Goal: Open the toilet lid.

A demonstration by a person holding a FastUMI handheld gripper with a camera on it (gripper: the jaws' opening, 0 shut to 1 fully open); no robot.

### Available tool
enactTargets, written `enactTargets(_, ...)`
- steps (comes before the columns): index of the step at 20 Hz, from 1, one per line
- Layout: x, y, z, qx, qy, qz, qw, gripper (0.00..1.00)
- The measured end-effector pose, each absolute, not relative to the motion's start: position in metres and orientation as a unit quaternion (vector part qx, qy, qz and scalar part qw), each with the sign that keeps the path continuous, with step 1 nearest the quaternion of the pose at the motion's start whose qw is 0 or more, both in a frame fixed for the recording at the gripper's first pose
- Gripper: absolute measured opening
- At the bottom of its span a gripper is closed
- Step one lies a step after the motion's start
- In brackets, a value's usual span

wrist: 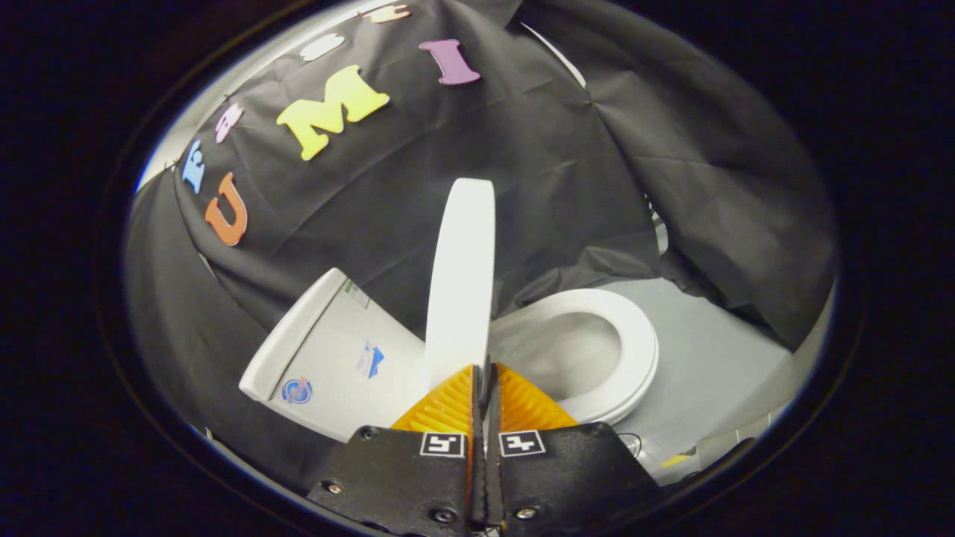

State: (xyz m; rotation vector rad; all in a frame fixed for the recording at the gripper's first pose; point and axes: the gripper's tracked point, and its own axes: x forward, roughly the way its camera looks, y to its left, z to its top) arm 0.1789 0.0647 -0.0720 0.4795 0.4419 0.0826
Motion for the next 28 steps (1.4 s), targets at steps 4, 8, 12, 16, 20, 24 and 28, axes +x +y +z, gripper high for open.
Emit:
enactTargets(4,0.179,0.080,-0.063,0.208,0.211,0.039,0.954,0.05)
enactTargets(8,0.178,0.093,-0.054,0.184,0.205,0.040,0.961,0.06)
enactTargets(12,0.177,0.109,-0.046,0.156,0.197,0.042,0.967,0.06)
enactTargets(16,0.177,0.121,-0.042,0.119,0.190,0.028,0.974,0.06)
enactTargets(20,0.176,0.139,-0.035,0.096,0.182,0.035,0.978,0.06)
enactTargets(24,0.175,0.152,-0.032,0.075,0.177,0.039,0.981,0.07)
enactTargets(28,0.174,0.164,-0.029,0.064,0.174,0.041,0.982,0.07)
